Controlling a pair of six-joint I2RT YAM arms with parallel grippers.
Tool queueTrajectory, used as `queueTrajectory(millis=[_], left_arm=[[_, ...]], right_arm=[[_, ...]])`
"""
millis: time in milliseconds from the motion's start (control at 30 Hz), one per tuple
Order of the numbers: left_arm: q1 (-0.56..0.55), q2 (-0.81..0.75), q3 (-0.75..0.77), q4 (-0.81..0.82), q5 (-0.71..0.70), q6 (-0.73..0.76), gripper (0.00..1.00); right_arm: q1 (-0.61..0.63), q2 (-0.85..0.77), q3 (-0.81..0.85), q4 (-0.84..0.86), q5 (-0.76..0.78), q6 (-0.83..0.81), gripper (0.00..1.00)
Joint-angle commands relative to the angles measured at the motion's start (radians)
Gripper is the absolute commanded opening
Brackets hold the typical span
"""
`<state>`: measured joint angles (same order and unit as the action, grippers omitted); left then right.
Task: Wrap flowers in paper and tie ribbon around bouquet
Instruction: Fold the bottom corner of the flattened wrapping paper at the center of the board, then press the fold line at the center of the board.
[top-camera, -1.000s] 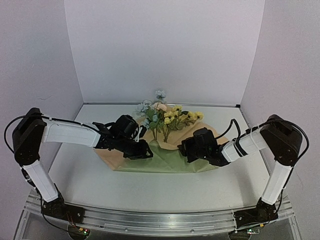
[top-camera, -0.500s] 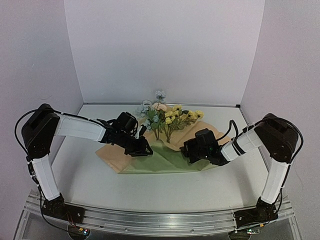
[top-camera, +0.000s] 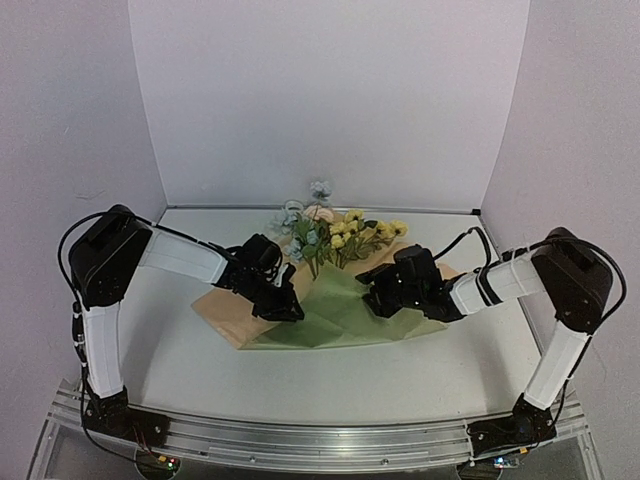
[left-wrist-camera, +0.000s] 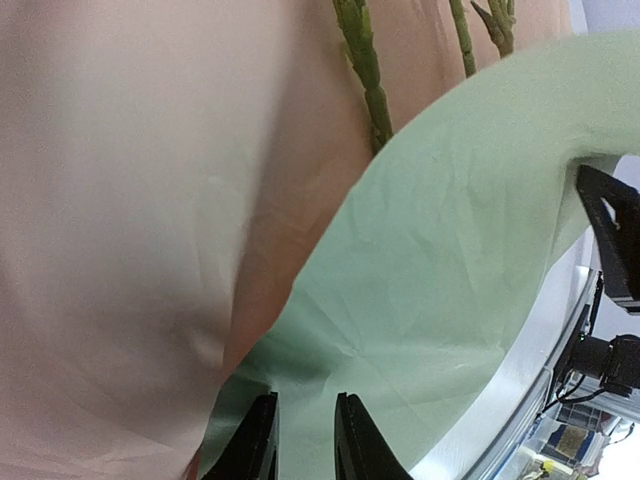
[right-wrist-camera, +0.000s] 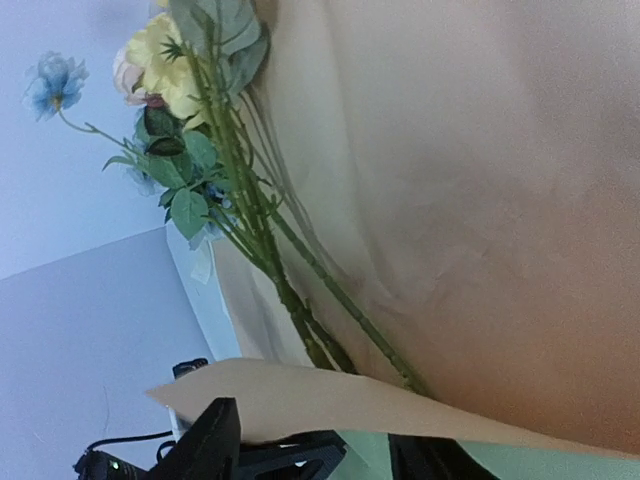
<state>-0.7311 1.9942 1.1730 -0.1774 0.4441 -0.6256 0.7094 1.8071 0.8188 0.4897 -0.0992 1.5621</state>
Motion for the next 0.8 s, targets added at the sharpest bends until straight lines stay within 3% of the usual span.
queueTrajectory(millis=[0, 133, 233, 333, 567, 767], left_arm=[[0.002, 0.013, 0.049, -0.037, -0.030, 0.018, 0.21], [0.007, 0.020, 0.054, -0.043, -0.029, 0.017, 0.21], [0.008, 0.020, 0.058, -0.047, -0.033, 0.020, 0.21], [0.012, 0.024, 0.072, -0.060, -0.034, 0.023, 0.21], [0.013, 0.029, 0.093, -0.080, -0.030, 0.030, 0.21], [0.013, 0.032, 0.101, -0.090, -0.032, 0.035, 0.21]], right_arm=[[0.015, -0.124, 0.082, -0.194, 0.000, -0.260, 0.58], [0.053, -0.228, 0.075, -0.356, 0.080, -0.415, 0.66], [0.067, -0.290, 0.050, -0.454, 0.099, -0.470, 0.66], [0.066, -0.355, -0.022, -0.519, 0.127, -0.452, 0.61], [0.065, -0.562, -0.259, -0.543, 0.134, -0.358, 0.62], [0.065, -0.633, -0.332, -0.539, 0.131, -0.330, 0.52]])
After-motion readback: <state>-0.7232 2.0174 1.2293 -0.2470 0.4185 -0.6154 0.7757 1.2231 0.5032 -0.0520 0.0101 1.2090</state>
